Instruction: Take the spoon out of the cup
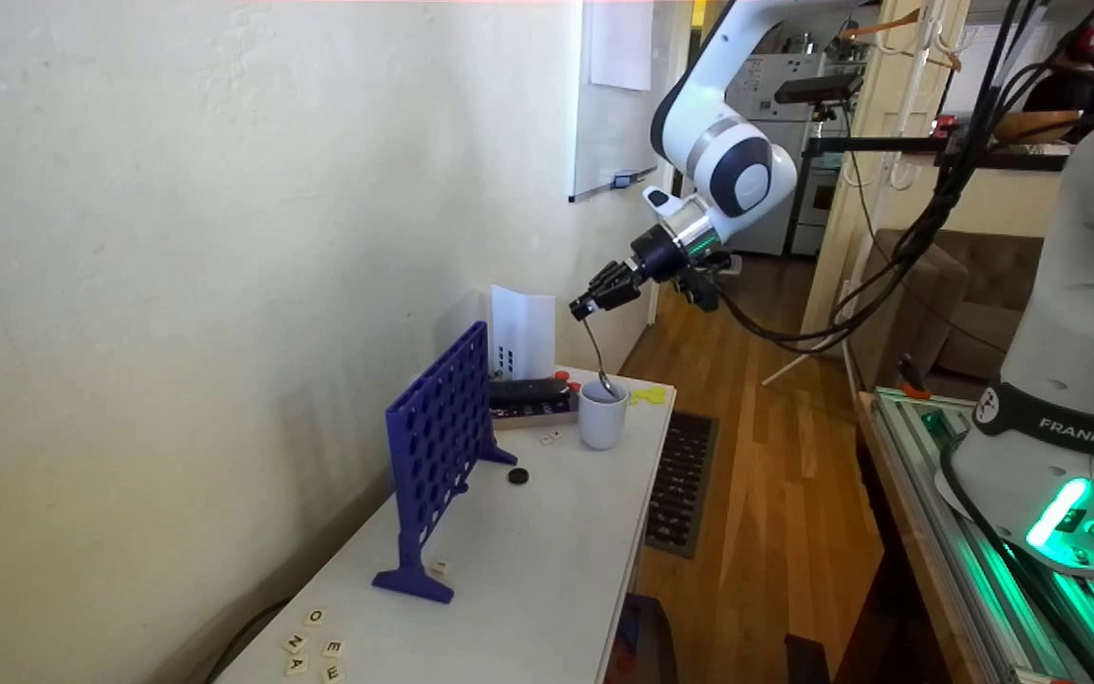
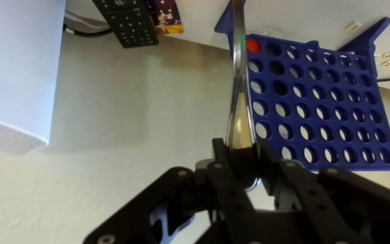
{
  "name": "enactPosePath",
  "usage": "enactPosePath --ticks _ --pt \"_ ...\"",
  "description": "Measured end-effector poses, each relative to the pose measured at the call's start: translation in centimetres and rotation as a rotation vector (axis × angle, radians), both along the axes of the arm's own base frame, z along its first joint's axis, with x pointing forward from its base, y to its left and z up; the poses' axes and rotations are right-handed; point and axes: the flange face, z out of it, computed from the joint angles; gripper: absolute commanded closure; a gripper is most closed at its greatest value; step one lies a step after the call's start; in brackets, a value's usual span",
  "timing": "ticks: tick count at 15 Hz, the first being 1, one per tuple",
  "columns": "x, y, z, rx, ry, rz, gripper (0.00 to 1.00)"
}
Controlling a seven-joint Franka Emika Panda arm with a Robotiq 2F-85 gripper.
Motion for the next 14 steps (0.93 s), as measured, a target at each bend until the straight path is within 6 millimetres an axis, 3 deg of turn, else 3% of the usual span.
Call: enactPosePath --ticks 2,5,8,14 --pt "-0.7 1.1 1.7 -0.057 -0.045 0.051 0.93" --pt "-1.7 4.8 3.7 -0.196 -0.042 0.148 0.93" --pt "-2.2 10.7 5.5 -0.344 0.000 0.252 0.93" --pt "-2.9 24.6 8.4 -0.663 0.058 0.456 0.93"
